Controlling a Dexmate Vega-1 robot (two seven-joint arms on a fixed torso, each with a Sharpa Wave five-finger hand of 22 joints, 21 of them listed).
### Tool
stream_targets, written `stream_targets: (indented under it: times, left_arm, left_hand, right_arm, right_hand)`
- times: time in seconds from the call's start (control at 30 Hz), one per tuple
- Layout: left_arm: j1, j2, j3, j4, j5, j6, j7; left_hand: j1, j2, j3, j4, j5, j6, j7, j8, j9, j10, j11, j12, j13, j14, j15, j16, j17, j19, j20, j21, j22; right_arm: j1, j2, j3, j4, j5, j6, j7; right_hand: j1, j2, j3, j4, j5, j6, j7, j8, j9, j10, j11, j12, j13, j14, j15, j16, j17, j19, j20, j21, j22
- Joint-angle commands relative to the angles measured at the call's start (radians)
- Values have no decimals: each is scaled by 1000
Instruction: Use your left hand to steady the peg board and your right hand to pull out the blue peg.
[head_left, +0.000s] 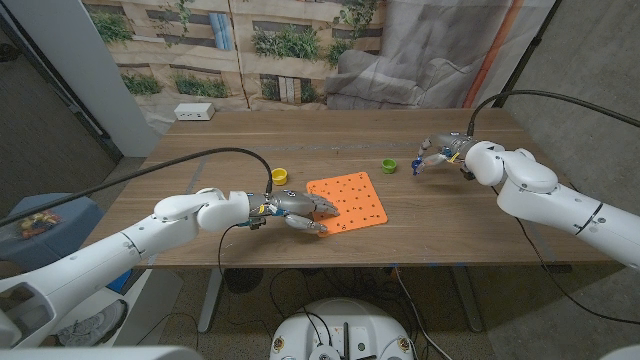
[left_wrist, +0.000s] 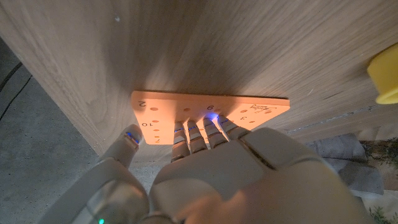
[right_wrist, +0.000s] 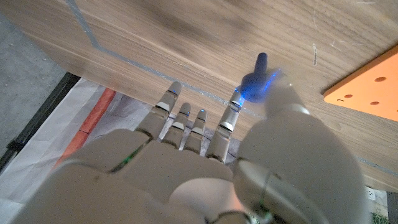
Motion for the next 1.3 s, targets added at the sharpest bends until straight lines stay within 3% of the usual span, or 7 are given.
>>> stream_targets:
  times: [0.03,0.8,1.3]
  left_arm:
    - [18,7,-15,-21,13,23,41]
    - [16,-2,-18,-18,23,40,68]
    - [22,-5,-24,-28,35,82,100]
  left_hand:
    - [11,79,3,-7,-1,10,-4,5,6,10,-3,8,2,8,-86,4,5,4,-162,3,2]
    - [19,80,4,-17,-2,21,-6,5,6,18,-7,8,1,16,-89,4,4,12,-159,4,2]
    - [22,82,2,-18,-3,23,-6,5,6,19,-7,8,2,17,-88,5,5,13,-160,3,2]
  right_arm:
    - [42,25,-43,69,-57,-5,28]
    - [114,96,-117,161,-123,-31,93]
    - [148,128,-146,205,-135,8,111]
  right_hand:
    - [10,2,-6,0,8,56,-24,18,7,8,5,-1,2,9,-1,6,3,7,3,2,2]
    - [10,-5,-14,-4,7,49,-23,15,6,10,8,-2,3,16,-2,8,3,14,-1,3,2]
    - [-5,-29,-30,-3,2,11,-21,-1,2,-4,21,-9,3,15,8,5,4,15,5,2,2]
